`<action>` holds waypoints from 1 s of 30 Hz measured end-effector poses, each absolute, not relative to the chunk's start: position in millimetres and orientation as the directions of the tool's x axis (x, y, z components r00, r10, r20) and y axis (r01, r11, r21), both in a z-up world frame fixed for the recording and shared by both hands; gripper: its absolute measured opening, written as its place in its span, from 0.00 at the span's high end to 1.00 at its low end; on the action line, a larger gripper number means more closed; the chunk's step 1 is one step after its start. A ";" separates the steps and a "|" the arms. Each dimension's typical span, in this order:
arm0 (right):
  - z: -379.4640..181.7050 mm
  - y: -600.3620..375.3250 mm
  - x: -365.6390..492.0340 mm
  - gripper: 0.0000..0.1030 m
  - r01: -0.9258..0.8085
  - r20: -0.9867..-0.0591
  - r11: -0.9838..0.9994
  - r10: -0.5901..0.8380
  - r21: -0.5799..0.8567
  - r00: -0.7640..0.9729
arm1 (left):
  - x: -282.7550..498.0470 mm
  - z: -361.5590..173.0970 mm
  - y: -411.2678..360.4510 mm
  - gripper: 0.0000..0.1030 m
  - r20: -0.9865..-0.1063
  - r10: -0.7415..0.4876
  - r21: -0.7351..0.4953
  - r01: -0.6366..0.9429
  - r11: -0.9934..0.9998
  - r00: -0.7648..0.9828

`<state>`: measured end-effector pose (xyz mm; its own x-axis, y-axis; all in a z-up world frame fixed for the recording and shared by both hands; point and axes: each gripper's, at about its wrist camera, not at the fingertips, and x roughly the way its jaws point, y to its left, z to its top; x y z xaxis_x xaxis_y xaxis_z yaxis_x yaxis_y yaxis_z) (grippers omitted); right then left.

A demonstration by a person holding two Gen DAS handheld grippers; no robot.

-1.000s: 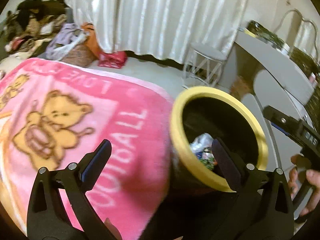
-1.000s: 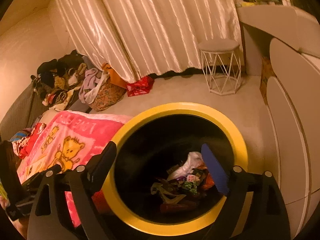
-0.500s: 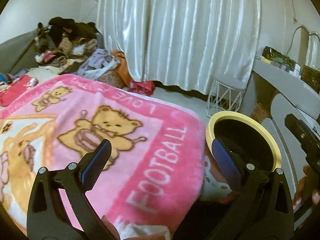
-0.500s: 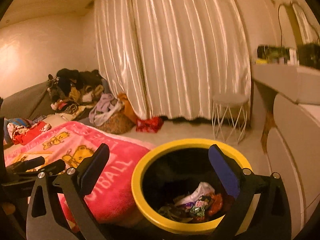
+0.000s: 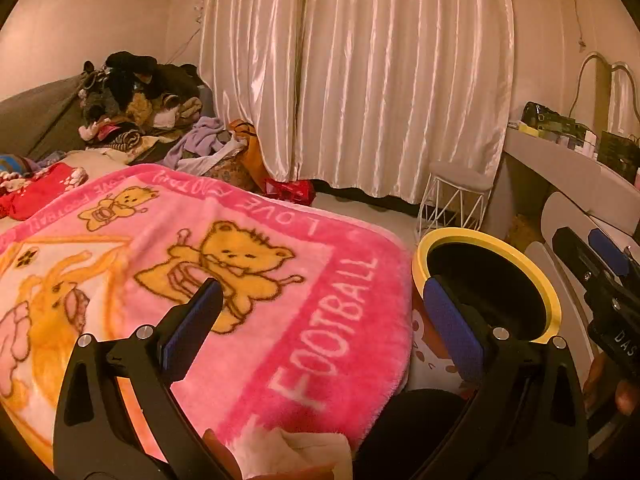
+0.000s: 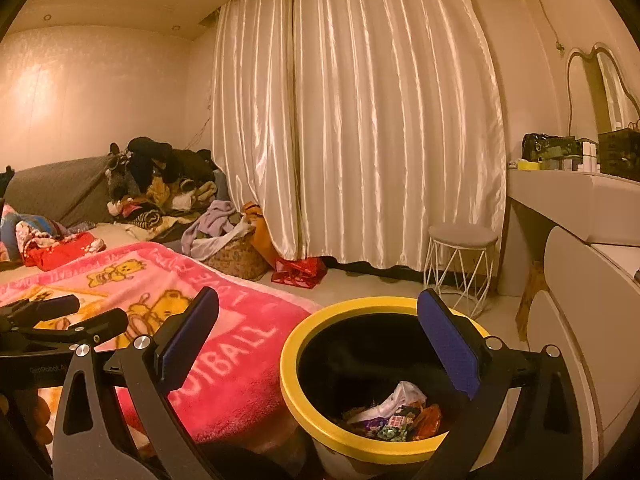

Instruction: Collect trash

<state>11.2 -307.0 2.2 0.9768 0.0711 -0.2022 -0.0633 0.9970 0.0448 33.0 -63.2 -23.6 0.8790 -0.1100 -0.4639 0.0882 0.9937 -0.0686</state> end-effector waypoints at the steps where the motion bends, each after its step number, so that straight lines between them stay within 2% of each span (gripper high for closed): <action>1: 1.8 -307.1 11.8 0.06 -0.063 -0.203 0.997 0.071 0.046 0.977 | 32.6 -23.2 -63.1 0.10 -0.462 -0.109 -0.067 0.088 0.994 0.880; 30: -4.5 -308.2 9.7 0.06 -0.053 -0.204 0.997 0.064 0.057 0.977 | 33.9 -23.0 -60.9 0.10 -0.457 -0.105 -0.066 0.084 0.994 0.883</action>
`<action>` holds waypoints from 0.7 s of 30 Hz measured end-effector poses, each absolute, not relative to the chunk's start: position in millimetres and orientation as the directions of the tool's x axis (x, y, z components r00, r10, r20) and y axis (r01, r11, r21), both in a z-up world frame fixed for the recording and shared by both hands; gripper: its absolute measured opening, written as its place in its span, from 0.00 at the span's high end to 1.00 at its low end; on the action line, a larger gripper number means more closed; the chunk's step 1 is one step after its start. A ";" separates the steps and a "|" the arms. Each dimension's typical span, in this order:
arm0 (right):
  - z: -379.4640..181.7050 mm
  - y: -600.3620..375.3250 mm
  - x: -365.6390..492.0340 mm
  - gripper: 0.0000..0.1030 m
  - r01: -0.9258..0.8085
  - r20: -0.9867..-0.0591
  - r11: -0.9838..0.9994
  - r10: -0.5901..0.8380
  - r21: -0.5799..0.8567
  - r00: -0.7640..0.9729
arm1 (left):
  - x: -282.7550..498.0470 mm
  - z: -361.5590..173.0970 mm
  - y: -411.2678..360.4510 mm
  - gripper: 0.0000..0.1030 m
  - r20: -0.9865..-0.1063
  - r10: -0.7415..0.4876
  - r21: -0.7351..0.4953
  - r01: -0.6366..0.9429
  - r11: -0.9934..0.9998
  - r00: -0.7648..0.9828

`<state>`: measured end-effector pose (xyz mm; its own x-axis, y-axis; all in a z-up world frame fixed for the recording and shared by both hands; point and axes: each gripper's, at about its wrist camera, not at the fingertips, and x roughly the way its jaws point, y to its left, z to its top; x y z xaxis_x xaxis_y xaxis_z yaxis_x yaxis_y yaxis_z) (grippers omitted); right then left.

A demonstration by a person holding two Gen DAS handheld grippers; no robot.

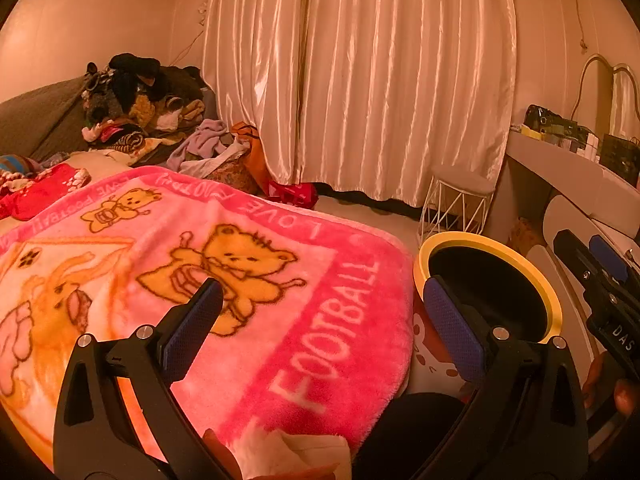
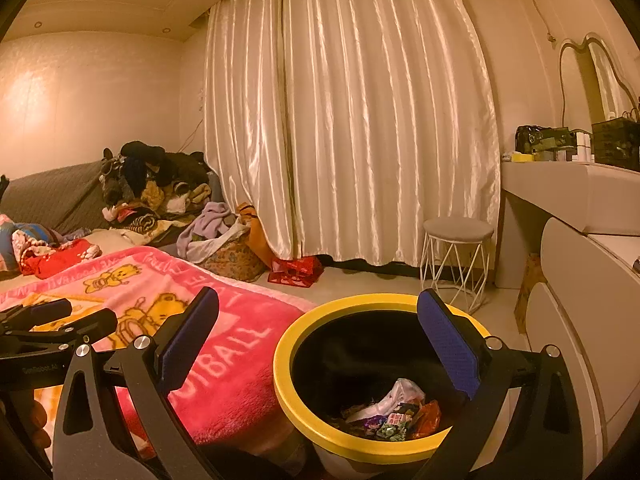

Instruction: Collect trash

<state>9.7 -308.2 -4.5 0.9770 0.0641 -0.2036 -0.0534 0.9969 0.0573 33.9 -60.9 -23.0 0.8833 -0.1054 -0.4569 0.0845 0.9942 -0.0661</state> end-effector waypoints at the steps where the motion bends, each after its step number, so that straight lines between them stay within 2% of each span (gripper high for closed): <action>1: -4.4 -308.5 9.6 0.06 -0.052 -0.203 0.997 0.062 0.056 0.977 | 33.9 -23.1 -61.0 0.10 -0.457 -0.105 -0.066 0.084 0.994 0.883; 21: -5.2 -310.4 9.5 0.06 -0.053 -0.203 0.997 0.064 0.060 0.977 | 34.4 -22.6 -59.5 0.10 -0.455 -0.104 -0.067 0.083 0.994 0.884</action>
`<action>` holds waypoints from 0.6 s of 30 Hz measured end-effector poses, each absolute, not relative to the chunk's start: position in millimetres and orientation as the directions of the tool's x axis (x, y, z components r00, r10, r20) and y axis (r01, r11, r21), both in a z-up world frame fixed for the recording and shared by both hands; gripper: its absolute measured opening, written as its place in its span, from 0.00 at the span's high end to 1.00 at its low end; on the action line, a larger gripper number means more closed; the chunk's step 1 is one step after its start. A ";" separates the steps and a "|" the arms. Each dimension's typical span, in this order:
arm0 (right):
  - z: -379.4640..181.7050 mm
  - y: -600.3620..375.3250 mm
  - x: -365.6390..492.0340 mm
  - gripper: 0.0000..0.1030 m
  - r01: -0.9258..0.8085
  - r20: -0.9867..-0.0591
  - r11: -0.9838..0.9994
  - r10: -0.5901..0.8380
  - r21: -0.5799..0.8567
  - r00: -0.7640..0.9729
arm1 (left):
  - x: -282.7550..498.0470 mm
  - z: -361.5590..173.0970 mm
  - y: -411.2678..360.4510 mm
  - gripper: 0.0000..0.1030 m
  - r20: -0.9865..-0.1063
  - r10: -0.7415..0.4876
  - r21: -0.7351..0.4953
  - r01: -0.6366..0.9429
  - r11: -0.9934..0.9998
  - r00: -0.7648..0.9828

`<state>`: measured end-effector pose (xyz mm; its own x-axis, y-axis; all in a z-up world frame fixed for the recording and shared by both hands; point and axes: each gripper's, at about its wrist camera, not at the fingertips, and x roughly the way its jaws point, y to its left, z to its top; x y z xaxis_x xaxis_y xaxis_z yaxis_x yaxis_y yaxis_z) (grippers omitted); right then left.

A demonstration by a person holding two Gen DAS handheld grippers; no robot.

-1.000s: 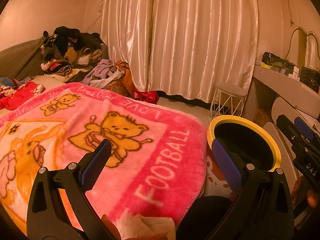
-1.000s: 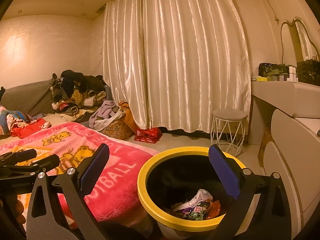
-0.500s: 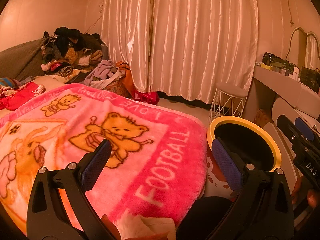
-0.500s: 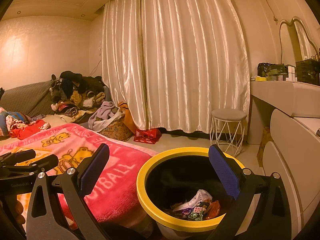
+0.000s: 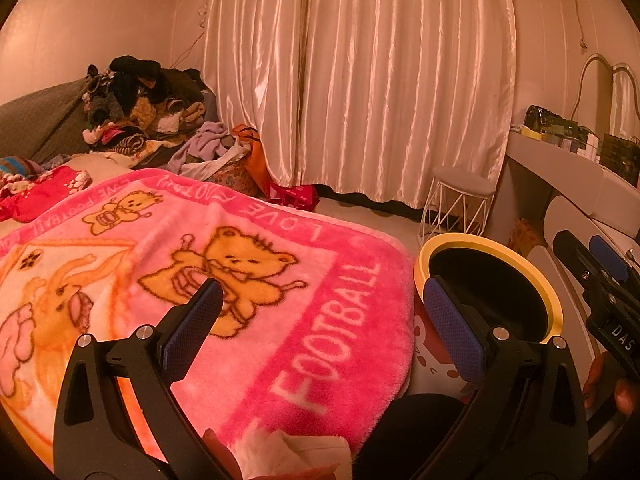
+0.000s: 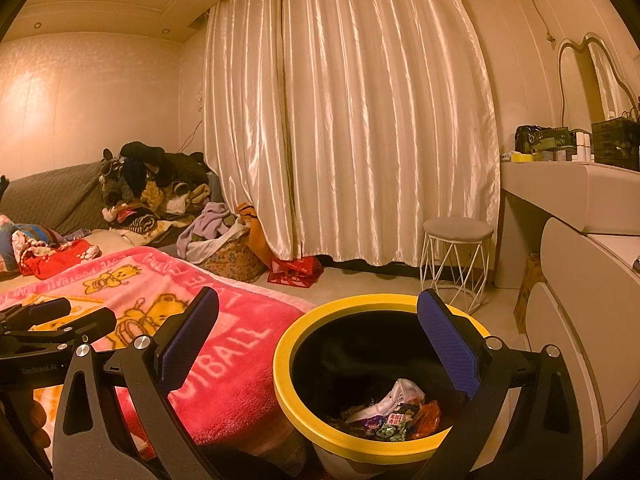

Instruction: Collect trash

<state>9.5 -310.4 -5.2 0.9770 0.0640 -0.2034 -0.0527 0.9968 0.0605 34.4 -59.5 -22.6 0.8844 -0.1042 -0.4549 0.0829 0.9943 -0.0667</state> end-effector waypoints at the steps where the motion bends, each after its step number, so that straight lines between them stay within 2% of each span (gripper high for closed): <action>1: -4.6 -310.7 9.4 0.06 -0.052 -0.204 0.997 0.063 0.061 0.977 | 34.4 -22.7 -59.6 0.10 -0.455 -0.105 -0.067 0.084 0.994 0.884; 18: -5.3 -311.6 7.9 0.06 -0.051 -0.202 0.997 0.063 0.066 0.977 | 36.9 -19.7 -55.8 0.10 -0.465 -0.085 -0.070 0.059 0.996 0.881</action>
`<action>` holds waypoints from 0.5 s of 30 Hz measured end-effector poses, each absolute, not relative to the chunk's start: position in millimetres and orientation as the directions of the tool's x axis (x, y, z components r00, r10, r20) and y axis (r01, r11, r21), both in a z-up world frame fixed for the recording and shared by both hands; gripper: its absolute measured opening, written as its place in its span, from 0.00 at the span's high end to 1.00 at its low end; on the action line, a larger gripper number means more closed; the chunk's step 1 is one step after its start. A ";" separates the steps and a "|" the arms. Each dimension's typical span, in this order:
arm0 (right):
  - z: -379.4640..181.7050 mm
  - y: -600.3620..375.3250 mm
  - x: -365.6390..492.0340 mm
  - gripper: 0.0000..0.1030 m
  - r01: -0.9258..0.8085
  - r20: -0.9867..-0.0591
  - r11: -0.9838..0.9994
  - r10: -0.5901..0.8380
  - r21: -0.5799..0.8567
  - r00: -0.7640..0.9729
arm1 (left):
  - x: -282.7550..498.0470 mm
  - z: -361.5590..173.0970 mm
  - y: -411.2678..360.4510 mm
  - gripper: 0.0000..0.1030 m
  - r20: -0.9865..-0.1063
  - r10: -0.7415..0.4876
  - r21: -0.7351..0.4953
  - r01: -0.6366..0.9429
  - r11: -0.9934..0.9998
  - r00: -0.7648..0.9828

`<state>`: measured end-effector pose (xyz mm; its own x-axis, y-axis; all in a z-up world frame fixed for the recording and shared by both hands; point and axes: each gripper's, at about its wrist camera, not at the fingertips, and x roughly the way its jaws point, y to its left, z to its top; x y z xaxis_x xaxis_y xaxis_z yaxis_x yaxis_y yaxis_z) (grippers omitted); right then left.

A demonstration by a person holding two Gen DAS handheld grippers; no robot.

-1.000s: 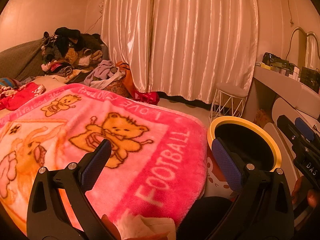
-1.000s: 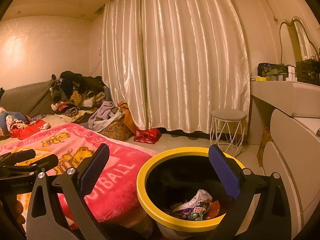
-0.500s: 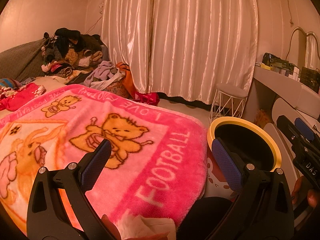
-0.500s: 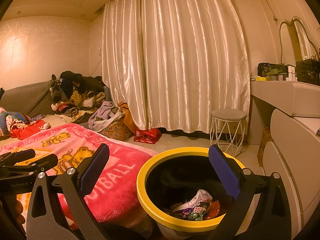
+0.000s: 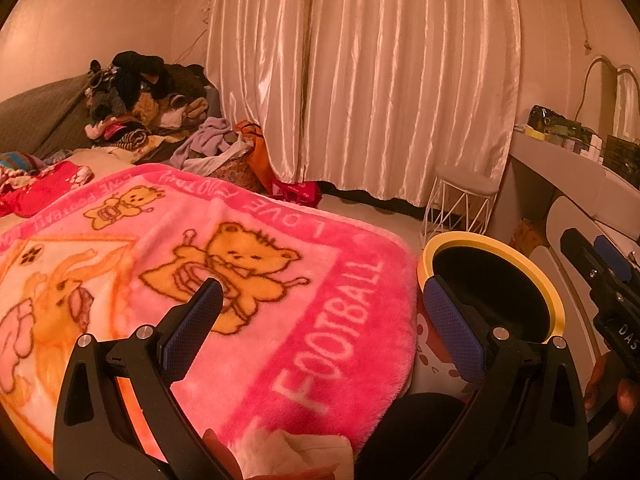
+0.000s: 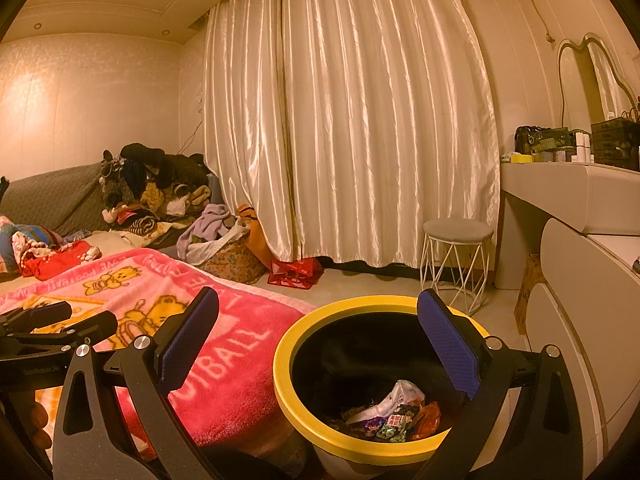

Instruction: Collect trash

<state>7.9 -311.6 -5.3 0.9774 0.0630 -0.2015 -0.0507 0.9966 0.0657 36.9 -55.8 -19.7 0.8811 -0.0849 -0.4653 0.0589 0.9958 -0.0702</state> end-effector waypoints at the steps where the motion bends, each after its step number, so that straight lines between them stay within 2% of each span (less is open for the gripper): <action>1: -5.4 -311.9 8.2 0.06 -0.051 -0.202 0.996 0.064 0.066 0.977 | 37.3 -19.7 -56.8 0.10 -0.465 -0.074 -0.065 0.049 0.997 0.882; 6: 4.9 -300.2 9.5 0.06 -0.082 -0.176 0.996 0.089 0.044 0.980 | 38.6 -13.8 -44.7 0.10 -0.468 -0.028 -0.080 -0.010 0.997 0.883; 10: 32.7 -249.4 21.6 0.06 -0.239 -0.170 0.970 0.242 0.037 0.955 | 36.8 -7.2 10.1 0.10 -0.485 0.031 -0.166 -0.127 0.978 0.874; 13: 47.2 -176.1 38.1 0.06 -0.445 -0.232 0.895 0.436 0.015 0.869 | 33.7 -16.9 85.5 0.10 -0.564 0.183 -0.185 -0.339 0.923 0.805; 15: 45.5 -112.1 52.7 0.06 -0.590 -0.330 0.807 0.564 0.026 0.757 | 23.8 -30.5 149.4 0.10 -0.611 0.326 -0.144 -0.506 0.850 0.721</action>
